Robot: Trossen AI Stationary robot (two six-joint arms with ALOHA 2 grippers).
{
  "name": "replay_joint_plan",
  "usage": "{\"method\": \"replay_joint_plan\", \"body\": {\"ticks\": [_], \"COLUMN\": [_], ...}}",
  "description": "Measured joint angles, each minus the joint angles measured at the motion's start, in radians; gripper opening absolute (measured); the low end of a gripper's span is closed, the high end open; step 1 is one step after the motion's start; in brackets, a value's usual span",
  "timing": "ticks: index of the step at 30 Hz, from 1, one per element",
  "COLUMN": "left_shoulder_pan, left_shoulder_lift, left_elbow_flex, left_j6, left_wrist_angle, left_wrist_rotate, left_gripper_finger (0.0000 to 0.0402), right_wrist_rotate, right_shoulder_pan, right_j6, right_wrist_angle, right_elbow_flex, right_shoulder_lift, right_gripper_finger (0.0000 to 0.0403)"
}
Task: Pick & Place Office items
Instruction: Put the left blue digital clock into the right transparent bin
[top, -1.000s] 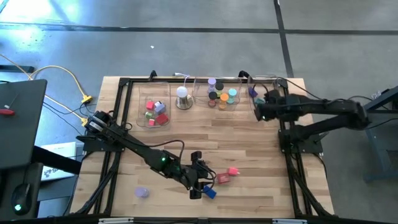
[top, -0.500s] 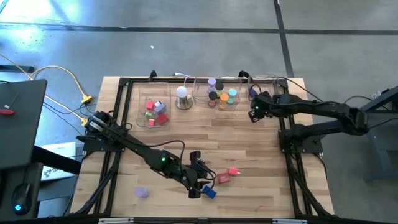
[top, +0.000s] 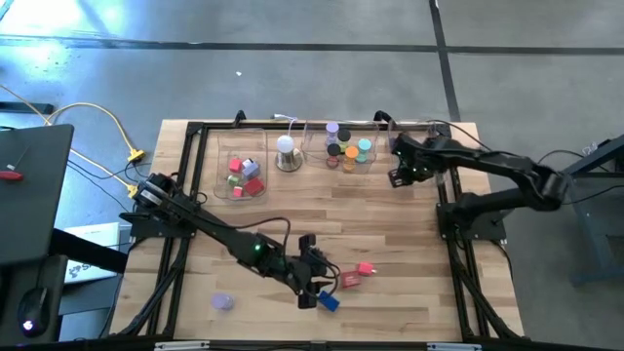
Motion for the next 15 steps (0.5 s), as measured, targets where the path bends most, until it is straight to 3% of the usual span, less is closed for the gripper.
{"method": "replay_joint_plan", "body": {"ticks": [9, 15], "left_shoulder_pan": [-0.003, -0.003], "left_shoulder_lift": [0.0, 0.001], "left_elbow_flex": [0.0, 0.0], "left_j6": [0.0, 0.0], "left_wrist_angle": [-0.006, -0.023], "left_wrist_rotate": [0.0, 0.002], "left_gripper_finger": [0.0218, 0.0218], "right_wrist_rotate": [-0.098, -0.114], "right_shoulder_pan": [-0.036, -0.034], "right_j6": [-0.028, -0.036], "right_wrist_angle": [0.09, 0.165], "right_elbow_flex": [0.005, 0.001], "right_shoulder_lift": [0.119, 0.119], "right_gripper_finger": [0.0152, 0.0191]}}
